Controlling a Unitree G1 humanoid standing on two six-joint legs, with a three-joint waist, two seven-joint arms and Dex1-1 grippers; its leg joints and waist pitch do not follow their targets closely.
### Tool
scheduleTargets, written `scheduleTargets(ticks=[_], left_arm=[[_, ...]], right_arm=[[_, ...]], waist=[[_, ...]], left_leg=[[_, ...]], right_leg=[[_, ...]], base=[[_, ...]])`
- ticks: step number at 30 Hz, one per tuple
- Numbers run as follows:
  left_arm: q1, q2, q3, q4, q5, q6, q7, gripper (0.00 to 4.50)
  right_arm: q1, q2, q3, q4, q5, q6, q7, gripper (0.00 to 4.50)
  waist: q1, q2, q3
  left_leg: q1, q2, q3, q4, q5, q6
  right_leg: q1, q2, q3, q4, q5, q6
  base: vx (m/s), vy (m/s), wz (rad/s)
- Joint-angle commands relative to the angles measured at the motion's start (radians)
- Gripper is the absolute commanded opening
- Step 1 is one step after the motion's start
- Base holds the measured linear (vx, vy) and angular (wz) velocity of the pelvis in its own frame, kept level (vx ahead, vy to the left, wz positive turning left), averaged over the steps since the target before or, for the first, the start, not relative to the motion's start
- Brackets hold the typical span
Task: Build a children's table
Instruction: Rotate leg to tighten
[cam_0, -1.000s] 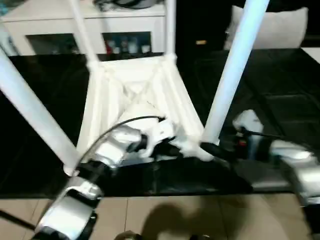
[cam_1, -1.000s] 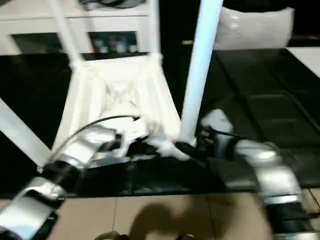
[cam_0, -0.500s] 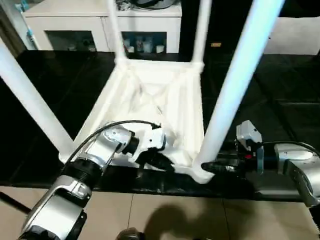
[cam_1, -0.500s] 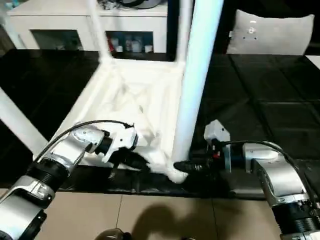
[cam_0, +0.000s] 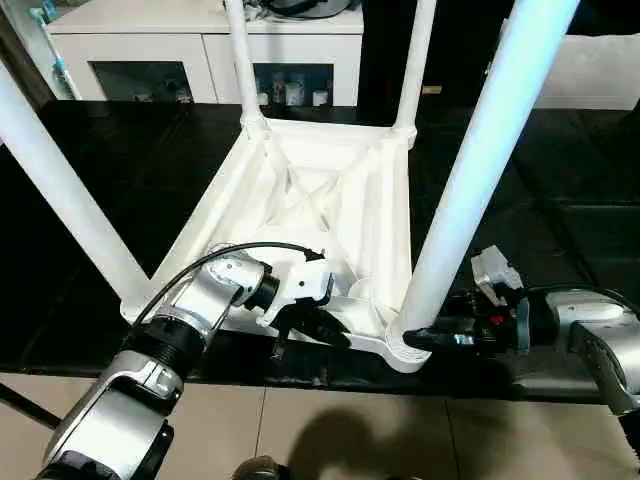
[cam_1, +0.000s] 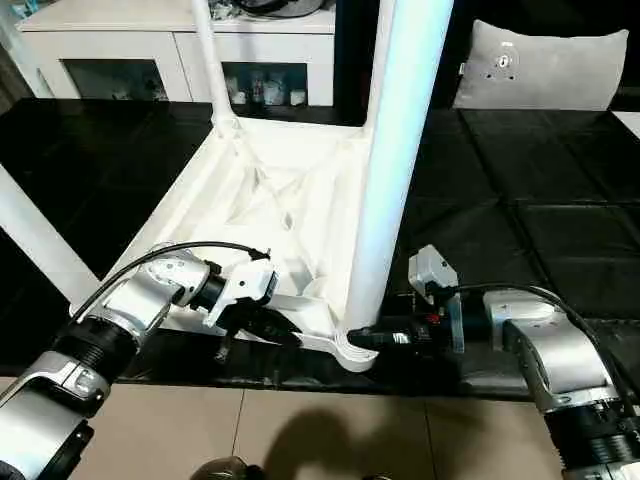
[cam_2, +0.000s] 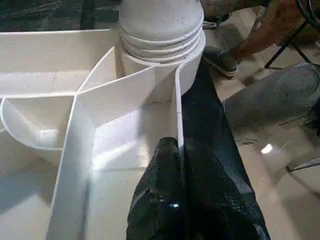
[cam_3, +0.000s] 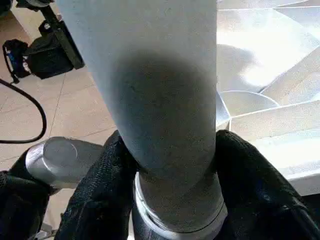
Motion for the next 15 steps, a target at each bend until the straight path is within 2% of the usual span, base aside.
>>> scheduleTargets(ticks=[1,5,6,7,8,9,10,11,12,13,15], left_arm=[[-0.020,-0.006,-0.010,-0.050,-0.018,-0.008,-0.042,0.00],[-0.027,-0.027,0.011,-0.047,-0.017,0.048,0.025,0.00],[-0.037,-0.050,0.025,-0.035,-0.005,0.084,0.098,0.00],[-0.045,-0.077,0.041,-0.025,0.005,0.123,0.178,0.00],[-0.047,-0.084,0.045,-0.024,0.006,0.133,0.194,0.00],[-0.050,-0.107,0.058,-0.025,0.002,0.160,0.239,0.00],[-0.053,-0.129,0.071,-0.027,-0.005,0.183,0.274,0.00],[-0.059,-0.161,0.085,-0.028,-0.010,0.213,0.329,0.00],[-0.059,-0.161,0.085,-0.028,-0.010,0.213,0.329,0.00],[-0.065,-0.193,0.100,-0.026,-0.014,0.239,0.384,0.00],[-0.081,-0.246,0.124,-0.009,-0.011,0.265,0.499,0.00]], right_arm=[[-0.001,-0.002,0.001,-0.012,0.033,0.025,0.013,2.06],[0.014,0.039,-0.010,-0.044,0.052,0.056,-0.051,2.02],[0.008,0.090,-0.016,-0.046,0.028,0.074,-0.152,2.01],[-0.004,0.148,-0.022,-0.039,-0.009,0.092,-0.272,2.01],[-0.008,0.161,-0.023,-0.035,-0.020,0.096,-0.301,2.01],[-0.023,0.196,-0.030,-0.024,-0.044,0.112,-0.379,2.01],[-0.036,0.226,-0.037,-0.014,-0.058,0.135,-0.440,2.01],[-0.054,0.266,-0.044,-0.002,-0.084,0.159,-0.525,2.00],[-0.054,0.266,-0.044,-0.002,-0.084,0.159,-0.525,2.00],[-0.071,0.302,-0.052,0.009,-0.108,0.183,-0.601,2.00],[-0.101,0.364,-0.072,0.031,-0.145,0.214,-0.743,2.00]], waist=[[-0.008,-0.024,-0.073],[-0.009,-0.023,-0.072],[-0.010,-0.023,-0.072],[-0.013,-0.022,-0.068],[-0.024,-0.017,-0.065],[-0.033,-0.022,-0.065],[-0.040,-0.022,-0.065],[-0.055,-0.022,-0.065],[-0.063,-0.022,-0.066],[-0.076,-0.024,-0.066],[-0.098,-0.026,-0.069]], left_leg=[[0.023,0.059,-0.024,-0.067,-0.218,0.072],[0.024,0.059,-0.024,-0.068,-0.220,0.068],[0.024,0.059,-0.025,-0.069,-0.226,0.065],[0.027,0.059,-0.026,-0.071,-0.242,0.054],[0.027,0.054,-0.028,-0.073,-0.271,0.032],[0.030,0.049,-0.031,-0.073,-0.287,0.015],[0.028,0.048,-0.033,-0.074,-0.286,0.010],[0.023,0.045,-0.035,-0.075,-0.293,0.007],[0.025,0.046,-0.035,-0.075,-0.295,0.005],[0.018,0.044,-0.037,-0.075,-0.297,0.011],[0.019,0.036,-0.032,-0.068,-0.278,0.029]], right_leg=[[0.051,-0.069,0.045,-0.075,-0.399,-0.151],[0.050,-0.068,0.045,-0.077,-0.406,-0.149],[0.050,-0.069,0.044,-0.078,-0.418,-0.146],[0.045,-0.068,0.043,-0.082,-0.444,-0.141],[0.043,-0.066,0.040,-0.087,-0.487,-0.128],[0.047,-0.068,0.035,-0.094,-0.533,-0.107],[0.049,-0.067,0.033,-0.093,-0.537,-0.102],[0.052,-0.066,0.030,-0.096,-0.547,-0.090],[0.051,-0.065,0.031,-0.096,-0.540,-0.091],[0.056,-0.065,0.029,-0.097,-0.531,-0.090],[0.051,-0.062,0.030,-0.100,-0.500,-0.106]], base=[[0.000,0.000,0.00],[0.000,0.000,0.00],[0.000,0.000,0.00],[0.000,0.000,0.00],[0.000,0.000,0.00],[0.000,0.000,0.00],[0.000,0.000,0.00],[0.000,0.000,0.00],[0.000,0.000,0.00],[0.000,0.000,0.00],[0.000,0.000,0.00]])
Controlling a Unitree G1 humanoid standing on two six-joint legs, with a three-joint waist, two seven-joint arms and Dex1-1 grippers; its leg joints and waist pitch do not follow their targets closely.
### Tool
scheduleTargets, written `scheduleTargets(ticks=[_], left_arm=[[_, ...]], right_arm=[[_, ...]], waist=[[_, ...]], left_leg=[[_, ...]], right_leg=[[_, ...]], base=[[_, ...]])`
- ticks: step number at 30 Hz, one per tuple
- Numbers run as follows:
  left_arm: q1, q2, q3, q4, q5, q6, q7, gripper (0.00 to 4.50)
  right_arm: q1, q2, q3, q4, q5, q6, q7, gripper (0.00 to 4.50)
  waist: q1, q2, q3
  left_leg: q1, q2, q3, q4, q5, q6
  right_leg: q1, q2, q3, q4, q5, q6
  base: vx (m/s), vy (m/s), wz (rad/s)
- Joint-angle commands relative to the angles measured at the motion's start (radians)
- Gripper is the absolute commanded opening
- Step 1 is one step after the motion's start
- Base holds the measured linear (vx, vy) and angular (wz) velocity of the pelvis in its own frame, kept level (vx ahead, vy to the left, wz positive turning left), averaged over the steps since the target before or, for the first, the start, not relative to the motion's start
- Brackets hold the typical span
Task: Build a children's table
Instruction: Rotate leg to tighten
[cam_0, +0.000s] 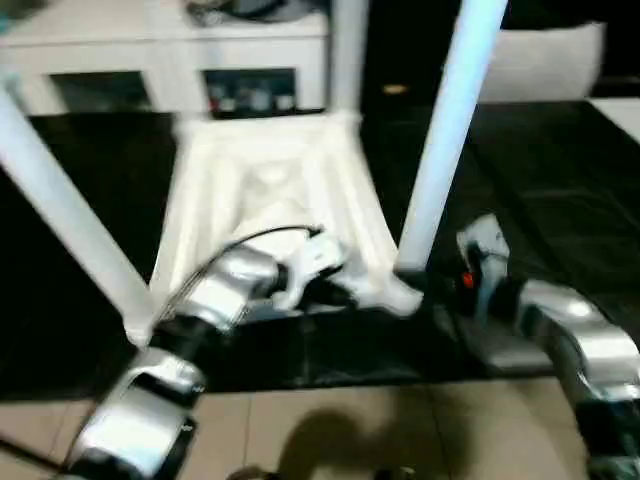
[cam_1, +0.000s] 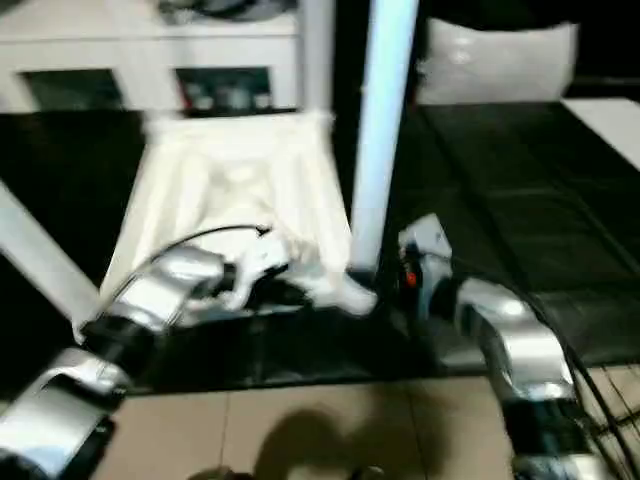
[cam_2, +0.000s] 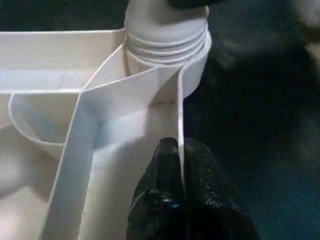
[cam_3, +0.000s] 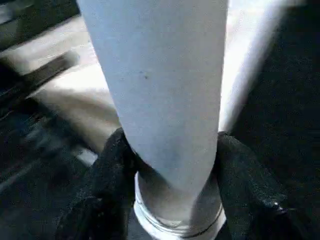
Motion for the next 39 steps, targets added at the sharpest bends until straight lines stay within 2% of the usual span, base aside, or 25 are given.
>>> scheduleTargets(ticks=[1,3,4,5,7,9,12,13,15,18,19,21,22,23,26,27,28,32,34,36,37,38,39], left_arm=[[-0.056,-0.099,0.021,-0.031,-0.059,-0.010,0.083,0.00],[-0.064,-0.131,0.034,-0.019,-0.059,-0.005,0.142,0.00],[-0.066,-0.148,0.037,-0.020,-0.055,-0.009,0.170,0.00],[-0.066,-0.148,0.037,-0.020,-0.055,-0.009,0.170,0.00],[-0.062,-0.149,0.034,-0.029,-0.049,-0.015,0.164,0.00],[-0.059,-0.144,0.031,-0.035,-0.045,-0.018,0.154,0.00],[-0.047,-0.118,0.017,-0.055,-0.021,-0.026,0.133,0.00],[-0.042,-0.103,0.011,-0.061,-0.018,-0.036,0.117,0.00],[-0.036,-0.082,0.005,-0.064,-0.021,-0.048,0.099,0.00],[-0.032,-0.059,0.002,-0.063,-0.028,-0.067,0.071,0.00],[-0.031,-0.054,0.000,-0.063,-0.029,-0.072,0.063,0.00],[-0.027,-0.036,-0.005,-0.066,-0.033,-0.088,0.029,0.00],[-0.017,0.003,-0.020,-0.078,-0.040,-0.118,-0.054,0.00],[-0.013,0.016,-0.027,-0.084,-0.044,-0.131,-0.086,0.00],[-0.005,0.056,-0.045,-0.096,-0.047,-0.170,-0.178,0.00],[-0.002,0.065,-0.050,-0.101,-0.052,-0.180,-0.206,0.00],[0.006,0.084,-0.062,-0.119,-0.067,-0.189,-0.270,0.00],[0.012,0.107,-0.077,-0.135,-0.080,-0.195,-0.337,0.00],[0.017,0.138,-0.099,-0.146,-0.085,-0.211,-0.407,0.00],[0.018,0.153,-0.107,-0.145,-0.082,-0.221,-0.437,0.00],[0.018,0.157,-0.110,-0.145,-0.082,-0.224,-0.447,0.00],[0.021,0.162,-0.112,-0.149,-0.083,-0.226,-0.459,0.00],[0.024,0.166,-0.113,-0.154,-0.085,-0.225,-0.469,0.00]], right_arm=[[-0.038,0.089,0.041,0.039,-0.010,0.055,-0.123,2.00],[-0.049,0.123,0.036,0.045,-0.016,0.043,-0.167,2.00],[-0.050,0.133,0.050,0.043,-0.021,0.005,-0.161,2.33],[-0.050,0.133,0.050,0.043,-0.021,0.005,-0.161,2.53],[-0.046,0.139,0.051,0.040,-0.021,-0.032,-0.151,2.76],[-0.043,0.144,0.046,0.036,-0.016,-0.043,-0.147,3.02],[-0.033,0.137,0.037,0.010,-0.017,-0.041,-0.140,3.23],[-0.028,0.123,0.032,0.002,-0.014,-0.041,-0.125,3.35],[-0.019,0.098,0.025,-0.007,-0.005,-0.045,-0.097,3.56],[-0.012,0.060,0.018,-0.009,0.008,-0.054,-0.054,3.61],[-0.011,0.052,0.017,-0.009,0.010,-0.055,-0.045,3.89],[-0.009,0.020,0.011,-0.008,0.019,-0.061,-0.007,3.99],[-0.002,-0.047,0.007,-0.008,0.036,-0.080,0.087,4.04],[0.000,-0.072,0.007,-0.008,0.041,-0.088,0.123,4.15],[0.018,-0.152,0.018,-0.022,0.055,-0.113,0.254,4.43],[0.022,-0.168,0.019,-0.024,0.059,-0.113,0.279,4.46],[0.028,-0.198,0.029,-0.025,0.058,-0.123,0.325,4.48],[0.039,-0.237,0.057,-0.019,0.052,-0.164,0.390,4.48],[0.047,-0.259,0.070,-0.010,0.095,-0.171,0.481,4.48],[0.058,-0.270,0.081,-0.019,0.112,-0.190,0.536,4.21],[0.060,-0.270,0.083,-0.022,0.117,-0.192,0.548,4.14],[0.062,-0.268,0.082,-0.022,0.124,-0.189,0.559,4.11],[0.063,-0.267,0.084,-0.022,0.133,-0.178,0.573,4.01]], waist=[[0.008,-0.026,-0.071],[0.005,-0.026,-0.074],[0.009,-0.025,-0.076],[0.011,-0.025,-0.078],[0.016,-0.022,-0.082],[0.017,-0.022,-0.083],[0.017,-0.021,-0.079],[0.017,-0.024,-0.078],[0.019,-0.022,-0.076],[0.021,-0.023,-0.076],[0.021,-0.023,-0.076],[0.025,-0.022,-0.076],[0.027,-0.021,-0.076],[0.035,-0.022,-0.077],[0.049,-0.018,-0.076],[0.054,-0.018,-0.076],[0.066,-0.016,-0.078],[0.083,-0.016,-0.077],[0.094,-0.016,-0.075],[0.101,-0.016,-0.074],[0.102,-0.016,-0.073],[0.102,-0.022,-0.074],[0.103,-0.019,-0.073]], left_leg=[[0.013,0.034,-0.030,-0.067,-0.269,0.037],[0.011,0.032,-0.028,-0.063,-0.238,0.049],[0.009,0.033,-0.026,-0.063,-0.204,0.069],[0.008,0.034,-0.025,-0.062,-0.192,0.074],[0.004,0.037,-0.025,-0.062,-0.155,0.094],[0.004,0.040,-0.024,-0.062,-0.142,0.108],[0.007,0.041,-0.023,-0.063,-0.167,0.107],[0.007,0.041,-0.023,-0.064,-0.173,0.105],[0.010,0.042,-0.024,-0.065,-0.189,0.099],[0.011,0.043,-0.025,-0.066,-0.195,0.092],[0.009,0.042,-0.024,-0.066,-0.194,0.094],[0.010,0.043,-0.023,-0.065,-0.193,0.094],[0.011,0.043,-0.024,-0.065,-0.194,0.096],[0.012,0.047,-0.023,-0.065,-0.194,0.101],[0.015,0.051,-0.021,-0.065,-0.192,0.104],[0.015,0.051,-0.021,-0.065,-0.192,0.104],[0.018,0.056,-0.022,-0.066,-0.189,0.098],[0.022,0.060,-0.020,-0.066,-0.202,0.085],[0.023,0.059,-0.021,-0.067,-0.223,0.078],[0.025,0.061,-0.022,-0.068,-0.236,0.077],[0.024,0.061,-0.021,-0.068,-0.237,0.075],[0.023,0.060,-0.023,-0.070,-0.235,0.072],[0.023,0.061,-0.024,-0.071,-0.236,0.070]], right_leg=[[0.049,-0.062,0.032,-0.095,-0.493,-0.107],[0.050,-0.061,0.032,-0.095,-0.479,-0.107],[0.052,-0.060,0.034,-0.092,-0.445,-0.109],[0.053,-0.059,0.035,-0.089,-0.427,-0.111],[0.056,-0.058,0.037,-0.078,-0.353,-0.129],[0.057,-0.058,0.039,-0.070,-0.298,-0.155],[0.056,-0.059,0.039,-0.074,-0.313,-0.163],[0.057,-0.059,0.039,-0.075,-0.323,-0.161],[0.056,-0.060,0.040,-0.079,-0.351,-0.151],[0.057,-0.060,0.039,-0.079,-0.362,-0.145],[0.056,-0.060,0.040,-0.079,-0.361,-0.145],[0.057,-0.061,0.041,-0.079,-0.360,-0.147],[0.056,-0.062,0.041,-0.079,-0.362,-0.148],[0.058,-0.063,0.043,-0.077,-0.353,-0.146],[0.052,-0.062,0.044,-0.073,-0.337,-0.155],[0.054,-0.061,0.043,-0.074,-0.340,-0.154],[0.052,-0.064,0.045,-0.069,-0.328,-0.161],[0.048,-0.066,0.047,-0.064,-0.314,-0.180],[0.049,-0.069,0.047,-0.069,-0.355,-0.169],[0.048,-0.070,0.048,-0.073,-0.381,-0.158],[0.047,-0.069,0.048,-0.073,-0.385,-0.156],[0.049,-0.069,0.047,-0.072,-0.388,-0.152],[0.048,-0.070,0.047,-0.072,-0.394,-0.150]], base=[[0.000,0.000,0.00],[0.000,0.000,0.00],[0.000,0.000,0.00],[0.000,0.000,0.00],[0.000,0.000,0.00],[0.000,0.000,0.00],[0.000,0.000,0.00],[0.000,0.000,0.00],[0.000,0.000,0.00],[0.000,0.000,0.00],[0.000,0.000,0.00],[0.000,0.000,0.00],[0.000,0.000,0.00],[0.000,0.000,0.00],[0.000,0.000,0.00],[0.000,0.000,0.00],[0.000,0.000,0.00],[0.000,0.000,0.00],[0.000,0.000,0.00],[0.000,0.000,0.00],[0.000,0.000,0.00],[0.000,0.000,0.00],[0.000,0.000,0.00]])
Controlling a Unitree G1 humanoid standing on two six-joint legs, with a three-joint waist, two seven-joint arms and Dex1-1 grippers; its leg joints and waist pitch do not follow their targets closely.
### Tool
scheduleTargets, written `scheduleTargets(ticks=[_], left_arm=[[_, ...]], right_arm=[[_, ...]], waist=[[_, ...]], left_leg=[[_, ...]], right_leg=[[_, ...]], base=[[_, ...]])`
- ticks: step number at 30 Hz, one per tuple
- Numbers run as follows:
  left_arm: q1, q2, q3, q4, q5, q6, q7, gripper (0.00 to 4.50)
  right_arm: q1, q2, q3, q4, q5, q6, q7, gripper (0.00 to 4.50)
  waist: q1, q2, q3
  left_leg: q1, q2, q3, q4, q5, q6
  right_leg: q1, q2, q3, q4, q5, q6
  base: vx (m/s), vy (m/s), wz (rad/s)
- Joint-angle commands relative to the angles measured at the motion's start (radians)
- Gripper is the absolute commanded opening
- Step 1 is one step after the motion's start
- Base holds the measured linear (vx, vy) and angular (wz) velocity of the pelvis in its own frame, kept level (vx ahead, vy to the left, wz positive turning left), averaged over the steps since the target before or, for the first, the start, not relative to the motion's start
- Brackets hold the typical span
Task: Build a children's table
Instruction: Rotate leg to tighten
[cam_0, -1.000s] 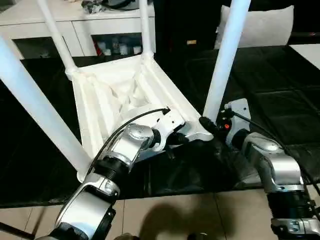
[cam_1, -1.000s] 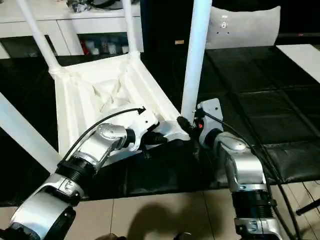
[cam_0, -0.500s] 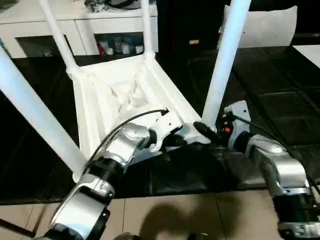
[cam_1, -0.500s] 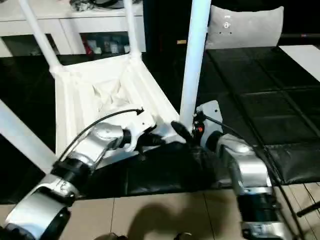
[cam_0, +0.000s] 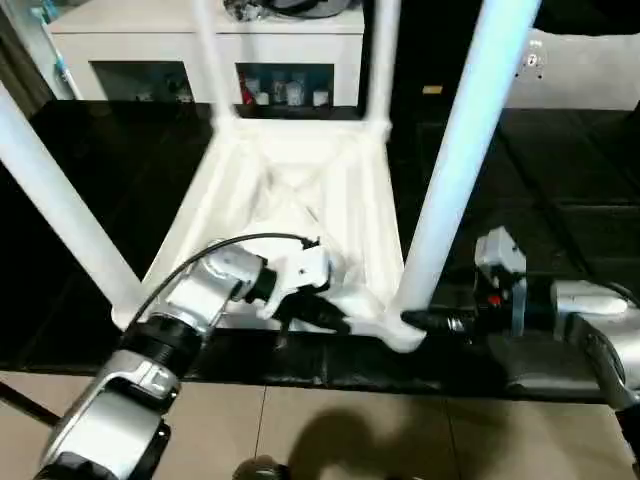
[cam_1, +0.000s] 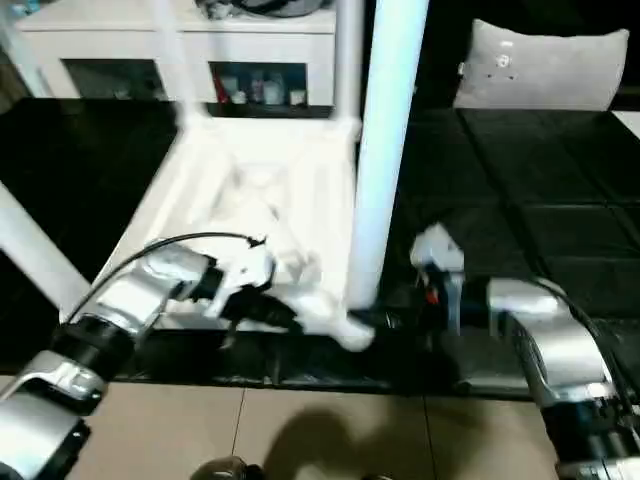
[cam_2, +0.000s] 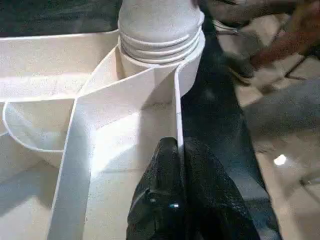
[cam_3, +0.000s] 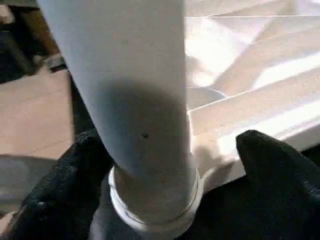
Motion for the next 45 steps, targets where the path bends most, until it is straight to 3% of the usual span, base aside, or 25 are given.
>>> scheduleTargets(ticks=[1,8,20,25,27,30,32,33,35,36,37,38,39,40,41,43,45], left_arm=[[-0.013,-0.012,-0.021,-0.063,-0.025,-0.028,-0.054,0.00],[-0.002,0.002,-0.034,-0.077,-0.031,-0.026,-0.085,0.00],[-0.004,0.010,-0.040,-0.076,-0.031,-0.015,-0.097,0.00],[-0.012,-0.012,-0.028,-0.070,-0.022,0.048,-0.029,0.00],[-0.025,-0.036,-0.016,-0.046,-0.005,0.074,0.043,0.00],[-0.034,-0.053,-0.007,-0.027,0.006,0.088,0.094,0.00],[-0.065,-0.112,0.019,0.025,0.022,0.130,0.231,0.00],[-0.071,-0.123,0.024,0.034,0.024,0.140,0.256,0.00],[-0.096,-0.172,0.049,0.074,0.029,0.171,0.365,0.00],[-0.108,-0.194,0.060,0.094,0.032,0.175,0.418,0.00],[-0.119,-0.213,0.071,0.114,0.035,0.175,0.469,0.00],[-0.135,-0.244,0.092,0.143,0.040,0.178,0.545,0.00],[-0.135,-0.244,0.092,0.143,0.040,0.178,0.545,0.00],[-0.146,-0.263,0.106,0.162,0.046,0.178,0.595,0.00],[-0.155,-0.274,0.113,0.175,0.053,0.171,0.634,0.00],[-0.159,-0.283,0.118,0.184,0.058,0.165,0.652,0.00],[-0.160,-0.293,0.124,0.186,0.054,0.164,0.656,0.00]], right_arm=[[-0.004,-0.003,0.006,-0.013,0.021,0.001,0.025,3.88],[-0.003,0.001,0.017,-0.005,0.046,-0.002,0.061,3.25],[0.005,-0.003,0.042,-0.016,0.086,0.062,0.102,2.17],[0.032,0.043,0.032,-0.072,0.130,0.130,0.045,2.06],[0.025,0.088,0.023,-0.066,0.100,0.126,-0.047,2.06],[0.013,0.121,0.019,-0.052,0.069,0.123,-0.122,2.06],[-0.039,0.211,0.012,0.008,-0.029,0.137,-0.343,2.06],[-0.049,0.228,0.010,0.018,-0.043,0.141,-0.384,2.06],[-0.087,0.298,-0.006,0.047,-0.082,0.172,-0.536,2.06],[-0.104,0.330,-0.015,0.060,-0.097,0.189,-0.602,2.06],[-0.119,0.357,-0.021,0.074,-0.110,0.199,-0.656,2.06],[-0.134,0.393,-0.025,0.088,-0.128,0.192,-0.714,2.06],[-0.134,0.393,-0.025,0.088,-0.128,0.192,-0.714,2.06],[-0.140,0.415,-0.027,0.093,-0.134,0.171,-0.738,2.06],[-0.143,0.433,-0.032,0.097,-0.134,0.153,-0.756,2.39],[-0.144,0.447,-0.039,0.100,-0.137,0.130,-0.763,2.70],[-0.142,0.458,-0.043,0.098,-0.143,0.113,-0.771,2.80]], waist=[[-0.010,-0.020,-0.073],[-0.012,-0.022,-0.073],[-0.011,-0.021,-0.074],[-0.010,-0.018,-0.073],[-0.013,-0.020,-0.070],[-0.025,-0.020,-0.065],[-0.045,-0.019,-0.059],[-0.066,-0.018,-0.056],[-0.092,-0.021,-0.058],[-0.108,-0.016,-0.058],[-0.120,-0.017,-0.060],[-0.129,-0.012,-0.066],[-0.138,-0.011,-0.071],[-0.140,-0.012,-0.071],[-0.142,-0.016,-0.072],[-0.136,-0.022,-0.077],[-0.131,-0.021,-0.079]], left_leg=[[0.026,0.062,-0.025,-0.070,-0.238,0.067],[0.024,0.059,-0.024,-0.069,-0.228,0.064],[0.024,0.059,-0.025,-0.069,-0.223,0.063],[0.025,0.060,-0.025,-0.070,-0.224,0.058],[0.027,0.057,-0.026,-0.071,-0.249,0.050],[0.030,0.049,-0.029,-0.072,-0.289,0.025],[0.034,0.043,-0.033,-0.072,-0.327,0.012],[0.032,0.039,-0.037,-0.071,-0.363,-0.003],[0.027,0.037,-0.046,-0.072,-0.399,-0.012],[0.030,0.036,-0.046,-0.072,-0.402,-0.009],[0.025,0.034,-0.047,-0.071,-0.402,-0.007],[0.023,0.036,-0.051,-0.072,-0.392,-0.002],[0.022,0.039,-0.052,-0.073,-0.379,0.008],[0.021,0.041,-0.053,-0.074,-0.371,0.016],[0.017,0.039,-0.046,-0.072,-0.343,0.035],[0.010,0.037,-0.040,-0.068,-0.265,0.067],[0.010,0.039,-0.037,-0.066,-0.223,0.086]], right_leg=[[0.050,-0.069,0.046,-0.074,-0.396,-0.151],[0.050,-0.068,0.047,-0.076,-0.408,-0.145],[0.050,-0.066,0.046,-0.075,-0.403,-0.146],[0.050,-0.066,0.047,-0.076,-0.406,-0.144],[0.049,-0.068,0.045,-0.081,-0.444,-0.135],[0.046,-0.069,0.037,-0.096,-0.544,-0.098],[0.042,-0.065,0.029,-0.107,-0.606,-0.071],[0.042,-0.061,0.019,-0.111,-0.638,-0.060],[0.053,-0.064,0.008,-0.119,-0.663,-0.029],[0.049,-0.062,0.007,-0.121,-0.645,-0.037],[0.052,-0.061,0.004,-0.122,-0.638,-0.039],[0.058,-0.064,0.002,-0.122,-0.606,-0.044],[0.059,-0.065,0.004,-0.120,-0.542,-0.067],[0.061,-0.066,0.006,-0.119,-0.511,-0.078],[0.060,-0.066,0.011,-0.114,-0.456,-0.102],[0.067,-0.068,0.017,-0.102,-0.369,-0.139],[0.067,-0.067,0.020,-0.095,-0.334,-0.156]], base=[[0.000,0.000,0.00],[0.000,0.000,0.00],[0.000,0.000,0.00],[0.000,0.000,0.00],[0.000,0.000,0.00],[0.000,0.000,0.00],[0.000,0.000,0.00],[0.000,0.000,0.00],[0.000,0.000,0.00],[0.000,0.000,0.00],[0.000,0.000,0.00],[0.000,0.000,0.00],[0.000,0.000,0.00],[0.000,0.000,0.00],[0.000,0.000,0.00],[0.000,0.000,0.00],[0.000,0.000,0.00]])
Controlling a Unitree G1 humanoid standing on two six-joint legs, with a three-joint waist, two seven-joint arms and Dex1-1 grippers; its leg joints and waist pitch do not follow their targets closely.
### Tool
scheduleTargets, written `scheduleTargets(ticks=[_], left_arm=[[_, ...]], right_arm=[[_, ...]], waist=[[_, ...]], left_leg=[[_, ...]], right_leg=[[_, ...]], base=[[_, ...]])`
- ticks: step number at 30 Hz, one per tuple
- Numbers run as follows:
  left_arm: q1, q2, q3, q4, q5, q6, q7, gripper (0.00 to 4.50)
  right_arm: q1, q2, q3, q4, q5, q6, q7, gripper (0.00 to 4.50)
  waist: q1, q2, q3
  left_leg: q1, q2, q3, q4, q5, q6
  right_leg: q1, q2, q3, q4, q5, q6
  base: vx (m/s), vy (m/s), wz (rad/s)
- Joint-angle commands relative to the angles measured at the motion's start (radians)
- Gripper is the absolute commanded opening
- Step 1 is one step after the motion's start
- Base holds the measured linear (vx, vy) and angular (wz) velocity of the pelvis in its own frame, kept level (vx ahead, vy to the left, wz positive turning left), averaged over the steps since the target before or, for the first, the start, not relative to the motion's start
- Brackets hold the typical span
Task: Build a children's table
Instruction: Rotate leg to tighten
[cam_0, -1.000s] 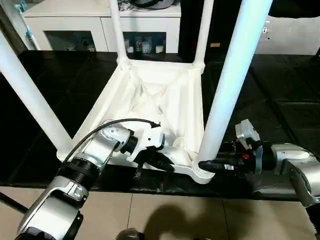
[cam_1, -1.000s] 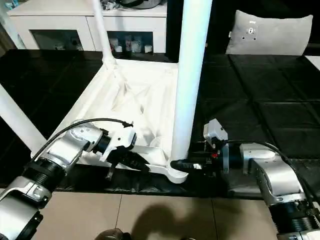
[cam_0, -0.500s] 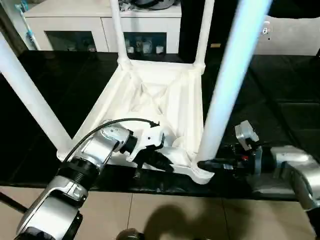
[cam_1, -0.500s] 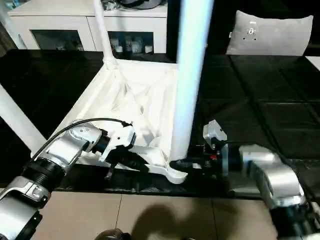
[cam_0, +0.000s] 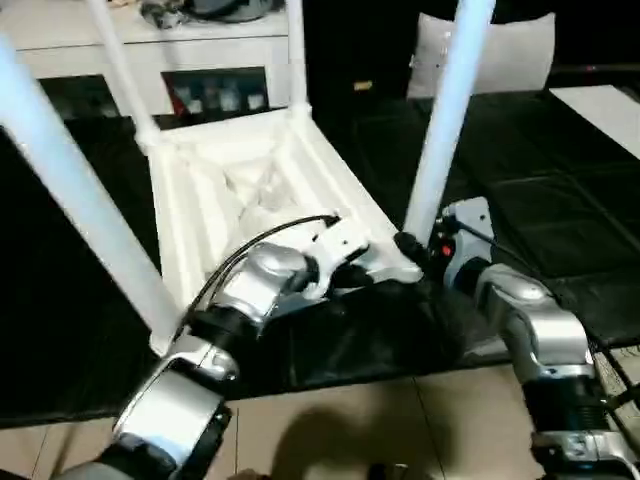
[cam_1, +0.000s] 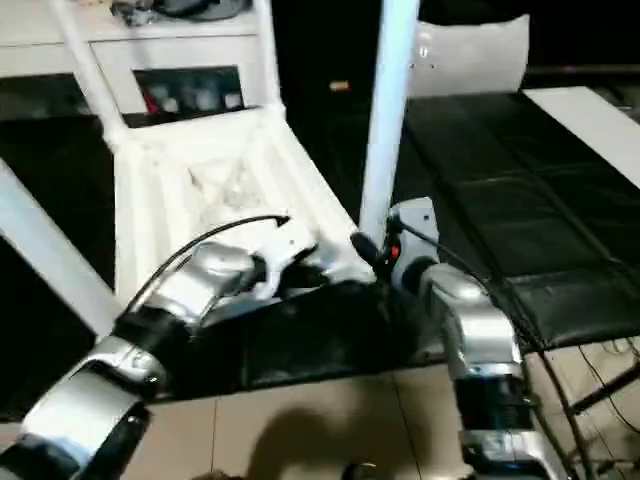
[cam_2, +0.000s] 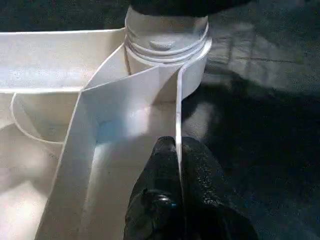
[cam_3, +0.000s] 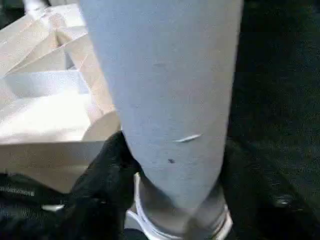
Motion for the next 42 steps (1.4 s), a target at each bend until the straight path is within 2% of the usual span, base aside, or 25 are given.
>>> scheduleTargets(ticks=[1,3,6,7,9,11,16,17,19,20,25,28,29,35,37,38,42], left_arm=[[-0.045,-0.039,0.029,-0.027,-0.021,-0.032,0.042,0.00],[-0.042,-0.033,0.020,-0.025,-0.014,-0.040,0.037,0.00],[-0.038,-0.024,0.018,-0.026,-0.015,-0.047,0.026,0.00],[-0.035,-0.015,0.016,-0.027,-0.014,-0.060,0.012,0.00],[-0.029,-0.002,0.011,-0.030,-0.015,-0.077,-0.013,0.00],[-0.009,0.031,0.001,-0.047,-0.018,-0.111,-0.075,0.00],[0.014,0.084,-0.006,-0.061,-0.019,-0.138,-0.150,0.00],[0.023,0.105,-0.012,-0.068,-0.023,-0.152,-0.189,0.00],[0.031,0.121,-0.021,-0.077,-0.028,-0.165,-0.230,0.00],[0.043,0.145,-0.037,-0.092,-0.034,-0.194,-0.296,0.00],[0.066,0.191,-0.062,-0.127,-0.053,-0.241,-0.441,0.00],[0.084,0.235,-0.093,-0.171,-0.070,-0.257,-0.565,0.00],[0.088,0.248,-0.104,-0.180,-0.070,-0.266,-0.595,0.00],[0.088,0.254,-0.116,-0.180,-0.056,-0.285,-0.620,0.00],[0.090,0.252,-0.118,-0.185,-0.058,-0.282,-0.623,0.00],[0.091,0.249,-0.120,-0.188,-0.059,-0.281,-0.622,0.00],[0.094,0.250,-0.122,-0.192,-0.063,-0.281,-0.626,0.00]], right_arm=[[-0.010,0.053,0.066,-0.011,0.023,-0.004,0.032,2.93],[-0.002,0.054,0.063,-0.027,0.024,0.007,0.029,3.19],[0.005,0.043,0.064,-0.033,0.023,0.004,0.033,3.39],[0.010,0.028,0.066,-0.036,0.026,0.002,0.051,3.59],[0.021,0.004,0.072,-0.043,0.027,-0.011,0.085,3.71],[0.050,-0.058,0.074,-0.065,0.037,-0.033,0.175,3.95],[0.082,-0.160,0.035,-0.081,0.074,-0.057,0.312,4.37],[0.093,-0.209,0.024,-0.087,0.091,-0.069,0.382,4.46],[0.104,-0.255,0.027,-0.096,0.106,-0.081,0.450,4.46],[0.118,-0.302,0.030,-0.105,0.124,-0.088,0.523,4.46],[0.132,-0.379,0.051,-0.102,0.139,-0.107,0.644,4.46],[0.132,-0.427,0.078,-0.095,0.133,-0.145,0.726,4.46],[0.129,-0.436,0.086,-0.091,0.132,-0.161,0.746,4.46],[0.116,-0.425,0.108,-0.081,0.119,-0.217,0.775,4.46],[0.115,-0.419,0.115,-0.075,0.122,-0.220,0.780,4.46],[0.114,-0.417,0.116,-0.071,0.139,-0.207,0.796,4.30],[0.112,-0.413,0.113,-0.069,0.163,-0.192,0.815,4.09]], waist=[[0.015,-0.021,-0.079],[0.025,-0.018,-0.084],[0.032,-0.018,-0.083],[0.033,-0.017,-0.082],[0.036,-0.016,-0.079],[0.042,-0.016,-0.079],[0.053,-0.016,-0.076],[0.056,-0.016,-0.076],[0.063,-0.018,-0.075],[0.066,-0.018,-0.075],[0.072,-0.020,-0.072],[0.085,-0.017,-0.074],[0.094,-0.015,-0.075],[0.118,-0.014,-0.074],[0.119,-0.016,-0.074],[0.118,-0.021,-0.073],[0.121,-0.018,-0.076]], left_leg=[[0.011,0.042,-0.020,-0.063,-0.214,0.088],[0.010,0.045,-0.019,-0.062,-0.157,0.106],[0.011,0.046,-0.018,-0.062,-0.143,0.115],[0.012,0.047,-0.018,-0.063,-0.151,0.112],[0.014,0.048,-0.018,-0.065,-0.173,0.105],[0.016,0.048,-0.018,-0.066,-0.188,0.101],[0.020,0.051,-0.017,-0.066,-0.212,0.096],[0.020,0.053,-0.017,-0.066,-0.215,0.094],[0.020,0.054,-0.017,-0.066,-0.225,0.093],[0.020,0.054,-0.018,-0.067,-0.225,0.093],[0.020,0.055,-0.017,-0.066,-0.245,0.087],[0.025,0.062,-0.016,-0.068,-0.242,0.081],[0.029,0.065,-0.016,-0.068,-0.241,0.076],[0.031,0.067,-0.017,-0.071,-0.263,0.055],[0.031,0.066,-0.018,-0.072,-0.267,0.050],[0.029,0.065,-0.017,-0.072,-0.266,0.052],[0.027,0.064,-0.017,-0.069,-0.243,0.061]], right_leg=[[0.057,-0.067,0.041,-0.066,-0.348,-0.153],[0.061,-0.066,0.043,-0.055,-0.282,-0.172],[0.061,-0.065,0.045,-0.049,-0.246,-0.189],[0.062,-0.065,0.045,-0.050,-0.258,-0.189],[0.061,-0.065,0.044,-0.054,-0.288,-0.179],[0.061,-0.066,0.046,-0.057,-0.306,-0.168],[0.060,-0.067,0.046,-0.059,-0.329,-0.169],[0.059,-0.067,0.048,-0.059,-0.336,-0.165],[0.060,-0.068,0.047,-0.060,-0.358,-0.153],[0.061,-0.068,0.046,-0.061,-0.364,-0.152],[0.056,-0.068,0.045,-0.063,-0.406,-0.149],[0.050,-0.068,0.048,-0.061,-0.410,-0.148],[0.048,-0.070,0.050,-0.058,-0.397,-0.155],[0.046,-0.073,0.052,-0.054,-0.388,-0.163],[0.047,-0.073,0.052,-0.054,-0.397,-0.158],[0.048,-0.073,0.051,-0.056,-0.402,-0.155],[0.049,-0.073,0.051,-0.054,-0.394,-0.151]], base=[[0.000,0.000,0.00],[0.000,0.000,0.00],[0.000,0.000,0.00],[0.000,0.000,0.00],[0.000,0.000,0.00],[0.000,0.000,0.00],[0.000,0.000,0.00],[0.000,0.000,0.00],[0.000,0.000,0.00],[0.000,0.000,0.00],[0.000,0.000,0.00],[0.000,0.000,0.00],[0.000,0.000,0.00],[0.000,0.000,0.00],[0.000,0.000,0.00],[0.000,0.000,0.00],[0.000,0.000,0.00]])
